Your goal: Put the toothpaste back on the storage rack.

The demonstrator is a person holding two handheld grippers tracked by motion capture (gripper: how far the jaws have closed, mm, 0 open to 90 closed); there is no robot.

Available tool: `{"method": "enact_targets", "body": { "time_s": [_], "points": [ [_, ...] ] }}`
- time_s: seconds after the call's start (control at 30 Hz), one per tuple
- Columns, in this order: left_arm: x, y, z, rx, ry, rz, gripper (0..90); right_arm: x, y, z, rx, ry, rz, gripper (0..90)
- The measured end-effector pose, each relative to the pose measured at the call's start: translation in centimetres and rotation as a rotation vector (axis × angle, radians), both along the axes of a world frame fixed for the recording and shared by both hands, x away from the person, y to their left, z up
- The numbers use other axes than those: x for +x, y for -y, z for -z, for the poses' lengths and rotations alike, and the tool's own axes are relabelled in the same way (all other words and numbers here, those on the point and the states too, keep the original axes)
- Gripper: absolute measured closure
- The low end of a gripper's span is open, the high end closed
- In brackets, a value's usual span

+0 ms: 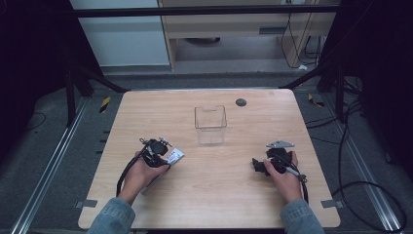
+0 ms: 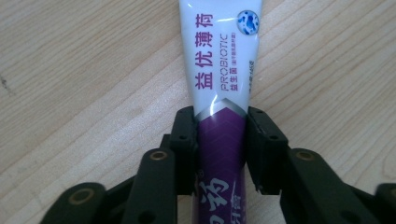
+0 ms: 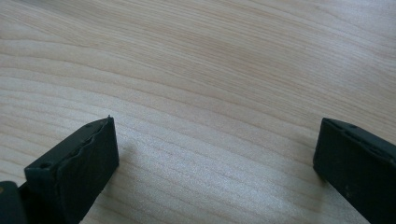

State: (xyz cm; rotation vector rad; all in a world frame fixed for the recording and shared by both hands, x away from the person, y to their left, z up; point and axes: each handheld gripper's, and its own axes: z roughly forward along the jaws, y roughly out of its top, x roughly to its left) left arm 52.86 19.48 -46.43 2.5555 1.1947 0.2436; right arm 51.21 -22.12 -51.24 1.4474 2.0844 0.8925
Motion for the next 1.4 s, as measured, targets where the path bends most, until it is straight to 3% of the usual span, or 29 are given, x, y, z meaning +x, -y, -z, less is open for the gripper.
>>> {"method": "enact_targets", "body": {
  "time_s": [0.13, 0.4, 0.67, 0.87, 1.03, 1.1, 1.4],
  "points": [
    [0.2, -0.3, -0.2, -0.021, -0.021, 0.017, 73.2, 0.0, 0.0, 0.0, -0.001, 0.001, -0.002, 0.4],
    [-0.6, -0.2, -0.5, -0.037, -0.005, 0.018, 77.0, 0.0, 0.0, 0.0, -0.003, 0.001, -0.002, 0.4],
    [-1.7, -0.2, -2.8, -0.086, 0.079, 0.007, 77.7, 0.0, 0.0, 0.0, -0.003, 0.002, -0.002, 0.5],
    [-1.7, 0.4, -4.7, -0.125, 0.133, 0.004, 77.6, 0.0, 0.0, 0.0, -0.003, 0.002, -0.003, 0.4],
    [-1.6, 0.8, -5.4, -0.109, 0.147, 0.008, 77.7, 0.0, 0.0, 0.0, -0.002, 0.001, -0.003, 0.4],
    [-1.4, 1.2, -6.0, -0.131, 0.16, 0.006, 77.7, 0.0, 0.0, 0.0, -0.003, 0.001, -0.004, 0.4],
    [-0.8, 3.3, -7.1, -0.147, 0.189, 0.032, 77.7, -0.1, -0.1, 0.0, -0.003, 0.001, -0.004, 0.6]
  ]
}}
